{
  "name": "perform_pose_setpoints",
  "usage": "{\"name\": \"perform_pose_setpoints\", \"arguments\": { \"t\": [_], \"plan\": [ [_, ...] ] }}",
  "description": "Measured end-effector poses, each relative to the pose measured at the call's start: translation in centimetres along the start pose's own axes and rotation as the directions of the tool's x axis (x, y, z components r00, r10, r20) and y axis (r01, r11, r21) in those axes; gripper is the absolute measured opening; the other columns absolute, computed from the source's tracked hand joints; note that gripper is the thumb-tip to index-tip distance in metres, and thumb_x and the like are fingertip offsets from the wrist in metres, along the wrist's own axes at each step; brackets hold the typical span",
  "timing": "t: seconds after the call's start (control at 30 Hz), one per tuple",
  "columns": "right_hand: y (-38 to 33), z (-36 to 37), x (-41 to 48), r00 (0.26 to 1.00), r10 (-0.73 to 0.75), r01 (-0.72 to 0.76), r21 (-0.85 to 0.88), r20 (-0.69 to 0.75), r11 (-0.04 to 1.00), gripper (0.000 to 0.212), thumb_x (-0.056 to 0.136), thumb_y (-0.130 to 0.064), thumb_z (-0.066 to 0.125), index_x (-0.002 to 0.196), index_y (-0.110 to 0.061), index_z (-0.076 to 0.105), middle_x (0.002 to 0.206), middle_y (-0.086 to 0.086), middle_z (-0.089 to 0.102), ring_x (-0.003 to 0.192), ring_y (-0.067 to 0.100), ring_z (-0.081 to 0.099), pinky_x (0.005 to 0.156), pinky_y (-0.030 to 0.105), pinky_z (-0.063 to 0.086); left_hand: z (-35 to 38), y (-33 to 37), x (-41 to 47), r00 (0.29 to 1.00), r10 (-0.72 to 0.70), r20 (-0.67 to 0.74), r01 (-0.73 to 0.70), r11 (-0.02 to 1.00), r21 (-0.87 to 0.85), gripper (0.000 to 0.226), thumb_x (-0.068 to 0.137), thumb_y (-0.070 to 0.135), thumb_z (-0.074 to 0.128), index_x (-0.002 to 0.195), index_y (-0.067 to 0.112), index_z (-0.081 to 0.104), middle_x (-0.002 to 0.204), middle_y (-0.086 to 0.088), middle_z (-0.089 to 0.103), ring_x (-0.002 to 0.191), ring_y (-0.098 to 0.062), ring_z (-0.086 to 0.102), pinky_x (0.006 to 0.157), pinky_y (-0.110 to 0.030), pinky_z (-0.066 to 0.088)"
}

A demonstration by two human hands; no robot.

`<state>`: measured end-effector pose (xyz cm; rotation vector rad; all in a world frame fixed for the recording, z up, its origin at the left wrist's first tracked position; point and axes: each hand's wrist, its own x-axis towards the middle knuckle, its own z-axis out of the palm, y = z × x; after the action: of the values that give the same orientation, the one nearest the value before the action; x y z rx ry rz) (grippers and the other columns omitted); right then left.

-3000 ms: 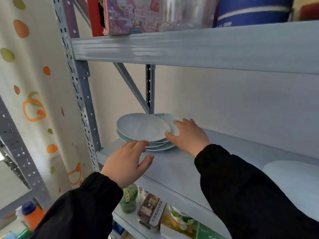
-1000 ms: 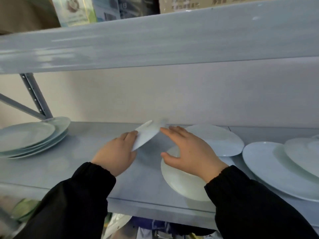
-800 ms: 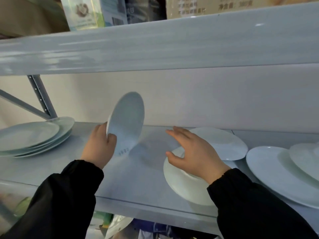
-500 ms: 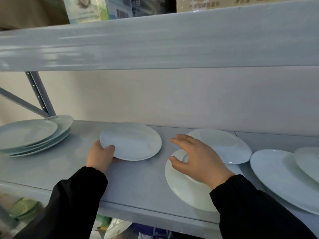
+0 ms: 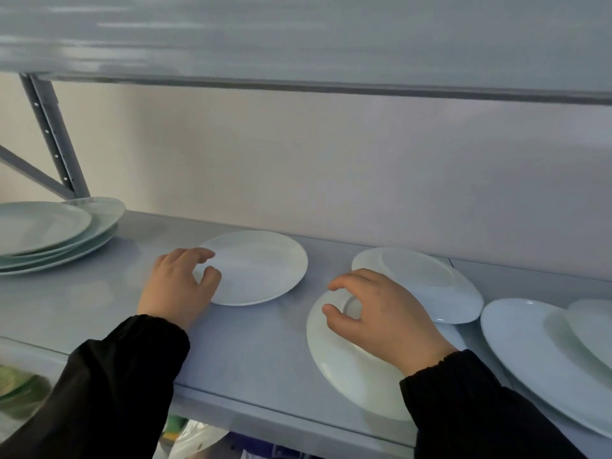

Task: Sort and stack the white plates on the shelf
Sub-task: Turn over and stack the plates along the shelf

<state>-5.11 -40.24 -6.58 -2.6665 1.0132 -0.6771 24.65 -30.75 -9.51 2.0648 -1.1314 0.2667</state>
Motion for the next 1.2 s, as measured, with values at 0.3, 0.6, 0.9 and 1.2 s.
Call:
{"name": "perform_pose_setpoints", "arguments": {
  "t": [0.3, 0.6, 0.9, 1.2],
  "plan": [
    [0.1, -0.4, -0.5, 0.997, 0.073, -0.072, -0.015, 0.024, 0.997, 0.036, 0.091, -0.053, 0.057, 0.121, -0.035, 0.063, 0.121, -0.021, 0.058, 0.108, -0.002, 0.052, 0.088, 0.015, 0.039, -0.5, 1.2, -1.6, 0.937, 0.35, -0.011, -0.35, 0.937, 0.008, 0.04, 0.08, 0.038, 0.041, 0.1, 0.023, 0.072, 0.091, 0.011, 0.065, 0.098, -0.02, 0.054, 0.081, -0.029, 0.044],
    [0.9, 0.0, -2.2, 0.967, 0.162, -0.148, 0.08, -0.199, 0.986, 0.038, 0.081, -0.055, 0.05, 0.1, -0.031, 0.073, 0.101, -0.02, 0.066, 0.101, 0.001, 0.06, 0.09, 0.02, 0.045, -0.1, 1.2, -2.2, 0.852, 0.522, 0.047, -0.515, 0.85, -0.113, 0.035, 0.08, 0.037, 0.045, 0.098, 0.025, 0.072, 0.085, 0.015, 0.064, 0.092, -0.01, 0.052, 0.073, -0.026, 0.049],
    [0.8, 0.0, -0.7, 0.91, 0.376, -0.391, -0.06, -0.174, 0.918, 0.05, 0.09, -0.043, 0.063, 0.137, -0.029, 0.055, 0.139, -0.008, 0.052, 0.129, 0.011, 0.047, 0.101, 0.022, 0.035, -0.7, 1.5, -2.9, 0.752, 0.653, 0.091, -0.625, 0.751, -0.214, 0.033, 0.077, 0.032, 0.049, 0.096, 0.021, 0.072, 0.081, 0.009, 0.065, 0.081, -0.018, 0.059, 0.07, -0.027, 0.05],
    [-0.2, 0.5, 3.9, 0.789, 0.611, -0.578, -0.403, -0.058, 0.709, 0.077, 0.086, -0.07, 0.05, 0.147, -0.024, 0.041, 0.141, 0.006, 0.05, 0.124, 0.027, 0.051, 0.1, 0.039, 0.043, -0.9, 0.3, -2.9, 0.671, 0.733, 0.115, -0.675, 0.667, -0.315, 0.03, 0.079, 0.032, 0.052, 0.101, 0.022, 0.07, 0.087, 0.008, 0.065, 0.084, -0.018, 0.058, 0.075, -0.031, 0.05]
  ]
}}
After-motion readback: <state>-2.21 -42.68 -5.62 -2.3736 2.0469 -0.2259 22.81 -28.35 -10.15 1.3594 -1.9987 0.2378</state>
